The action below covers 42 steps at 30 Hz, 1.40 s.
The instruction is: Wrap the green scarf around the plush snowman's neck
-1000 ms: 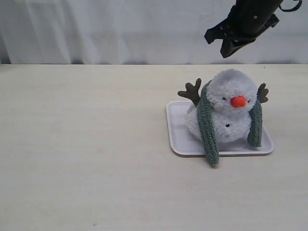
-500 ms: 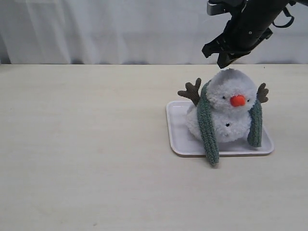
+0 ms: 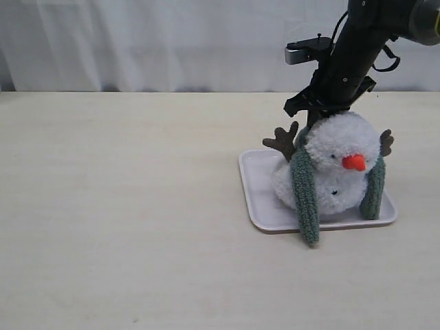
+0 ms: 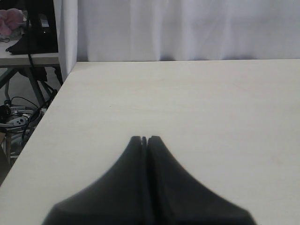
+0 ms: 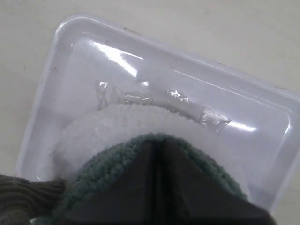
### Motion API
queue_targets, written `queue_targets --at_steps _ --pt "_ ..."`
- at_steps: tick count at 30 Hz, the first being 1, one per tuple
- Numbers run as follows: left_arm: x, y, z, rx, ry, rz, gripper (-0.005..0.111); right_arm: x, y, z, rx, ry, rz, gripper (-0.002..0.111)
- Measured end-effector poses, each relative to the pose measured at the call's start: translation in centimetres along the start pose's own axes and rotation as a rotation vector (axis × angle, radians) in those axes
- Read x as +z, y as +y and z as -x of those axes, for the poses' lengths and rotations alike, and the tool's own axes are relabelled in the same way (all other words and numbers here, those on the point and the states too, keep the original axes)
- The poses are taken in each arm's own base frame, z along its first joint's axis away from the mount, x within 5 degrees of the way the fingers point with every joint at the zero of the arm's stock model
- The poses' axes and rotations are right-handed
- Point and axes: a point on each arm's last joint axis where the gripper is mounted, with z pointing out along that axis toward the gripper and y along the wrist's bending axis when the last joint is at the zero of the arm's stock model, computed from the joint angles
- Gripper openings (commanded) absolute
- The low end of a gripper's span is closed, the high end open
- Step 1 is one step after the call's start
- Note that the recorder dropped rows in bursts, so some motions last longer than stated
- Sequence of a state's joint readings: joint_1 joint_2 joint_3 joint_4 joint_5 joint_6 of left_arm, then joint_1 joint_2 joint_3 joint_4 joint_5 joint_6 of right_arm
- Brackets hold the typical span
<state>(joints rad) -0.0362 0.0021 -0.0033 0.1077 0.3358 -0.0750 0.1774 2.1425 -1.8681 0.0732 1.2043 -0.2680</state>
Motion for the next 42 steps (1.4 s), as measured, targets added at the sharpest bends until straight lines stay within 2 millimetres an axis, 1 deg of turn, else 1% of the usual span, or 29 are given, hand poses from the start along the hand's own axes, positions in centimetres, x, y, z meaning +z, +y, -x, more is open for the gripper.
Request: queue_targets --at_steps 4,7,10,14,16,18,21,22,23,24,25,26,27,28,29,30,31,32,33,35,36,38,40,42 --pt "0.0 0.0 0.0 0.0 0.0 0.0 0.0 -0.1 0.0 0.0 0.0 -0.002 0.0 0.004" --pt "0.0 0.0 0.0 0.0 0.0 0.0 0.0 -1.1 0.1 0.0 -0.002 -0.023 -0.006 0.004" --pt "0.0 0.0 0.0 0.0 0.0 0.0 0.0 -2.9 0.2 -0.2 -0.004 -0.06 -0.015 0.004" --pt "0.0 0.0 0.0 0.0 0.0 0.0 0.0 -6.2 0.6 -0.6 -0.009 -0.128 -0.031 0.004" --pt "0.0 0.0 0.0 0.0 0.0 0.0 0.0 -7.9 0.8 -0.9 -0.012 -0.163 -0.04 0.006" --pt "0.0 0.0 0.0 0.0 0.0 0.0 0.0 -9.4 1.0 -1.3 -0.014 -0.194 -0.048 0.013" --pt "0.0 0.0 0.0 0.0 0.0 0.0 0.0 -11.2 1.2 -2.8 -0.009 -0.212 -0.054 0.03" --pt "0.0 0.0 0.0 0.0 0.0 0.0 0.0 -11.7 1.1 -3.5 0.004 -0.221 -0.057 0.035" --pt "0.0 0.0 0.0 0.0 0.0 0.0 0.0 -12.2 0.8 -4.3 0.026 -0.233 -0.063 0.045" --pt "0.0 0.0 0.0 0.0 0.0 0.0 0.0 -12.8 0.2 -5.9 0.068 -0.252 -0.076 0.05" --pt "0.0 0.0 0.0 0.0 0.0 0.0 0.0 -12.9 -0.2 -6.8 0.093 -0.256 -0.082 0.055" --pt "0.0 0.0 0.0 0.0 0.0 0.0 0.0 -12.9 -1.0 -8.5 0.144 -0.253 -0.092 0.056" --pt "0.0 0.0 0.0 0.0 0.0 0.0 0.0 -12.7 -1.3 -9.3 0.165 -0.246 -0.097 0.056" --pt "0.0 0.0 0.0 0.0 0.0 0.0 0.0 -12.0 -1.6 -10.7 0.2 -0.235 -0.099 0.056" --pt "0.0 0.0 0.0 0.0 0.0 0.0 0.0 -11.5 -1.6 -11.5 0.212 -0.224 -0.099 0.056" --pt "0.0 0.0 0.0 0.0 0.0 0.0 0.0 -10.2 -1.4 -12.8 0.221 -0.196 -0.096 0.056" --pt "0.0 0.0 0.0 0.0 0.0 0.0 0.0 -9.4 -1.3 -13.4 0.226 -0.187 -0.094 0.056" --pt "0.0 0.0 0.0 0.0 0.0 0.0 0.0 -7.9 -1.0 -14.3 0.23 -0.178 -0.094 0.056" --pt "0.0 0.0 0.0 0.0 0.0 0.0 0.0 -6.4 -0.9 -15.0 0.229 -0.173 -0.095 0.056" --pt "0.0 0.0 0.0 0.0 0.0 0.0 0.0 -3.8 -0.8 -16.2 0.225 -0.195 -0.114 0.056" --pt "0.0 0.0 0.0 0.0 0.0 0.0 0.0 -2.8 -0.8 -16.6 0.227 -0.217 -0.123 0.056" --pt "0.0 0.0 0.0 0.0 0.0 0.0 0.0 -1.8 -0.8 -16.9 0.224 -0.281 -0.148 0.056" --pt "0.0 0.0 0.0 0.0 0.0 0.0 0.0 -1.6 -1.0 -16.7 0.222 -0.339 -0.168 0.056" --pt "0.0 0.0 0.0 0.0 0.0 0.0 0.0 -1.5 -1.1 -16.5 0.218 -0.358 -0.178 0.056"
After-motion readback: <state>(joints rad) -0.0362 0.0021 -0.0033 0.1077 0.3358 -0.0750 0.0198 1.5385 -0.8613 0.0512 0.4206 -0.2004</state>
